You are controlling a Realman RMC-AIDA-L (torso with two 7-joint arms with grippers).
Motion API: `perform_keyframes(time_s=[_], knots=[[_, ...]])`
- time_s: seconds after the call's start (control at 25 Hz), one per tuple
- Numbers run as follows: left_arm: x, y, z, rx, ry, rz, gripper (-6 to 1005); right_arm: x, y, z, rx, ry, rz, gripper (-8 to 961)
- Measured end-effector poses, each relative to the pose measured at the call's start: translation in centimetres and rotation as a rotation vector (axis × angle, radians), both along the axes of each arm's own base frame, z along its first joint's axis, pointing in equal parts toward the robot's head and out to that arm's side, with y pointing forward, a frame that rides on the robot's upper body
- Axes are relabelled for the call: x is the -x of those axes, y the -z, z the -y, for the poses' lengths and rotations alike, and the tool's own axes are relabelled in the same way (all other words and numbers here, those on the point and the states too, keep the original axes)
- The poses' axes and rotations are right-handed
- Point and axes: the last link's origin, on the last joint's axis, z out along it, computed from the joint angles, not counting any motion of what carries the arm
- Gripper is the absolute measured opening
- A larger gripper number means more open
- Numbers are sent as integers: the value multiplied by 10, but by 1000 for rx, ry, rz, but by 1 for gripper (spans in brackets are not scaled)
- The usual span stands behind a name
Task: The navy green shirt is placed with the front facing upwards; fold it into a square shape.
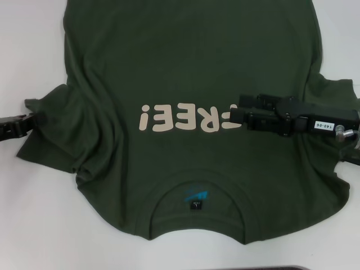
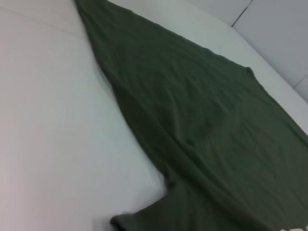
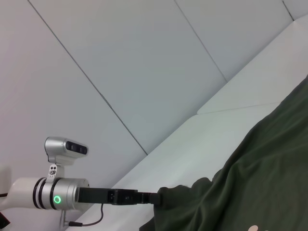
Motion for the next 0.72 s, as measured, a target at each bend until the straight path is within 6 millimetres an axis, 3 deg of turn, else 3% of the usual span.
perform_keyframes(time_s=[0.12, 0.72], knots=[[-9, 0, 1, 9, 31, 42, 37, 0, 0, 0, 0, 0, 0, 821], [-64, 9, -1, 68, 202, 269, 41, -1, -2, -1, -12, 7, -5, 820]])
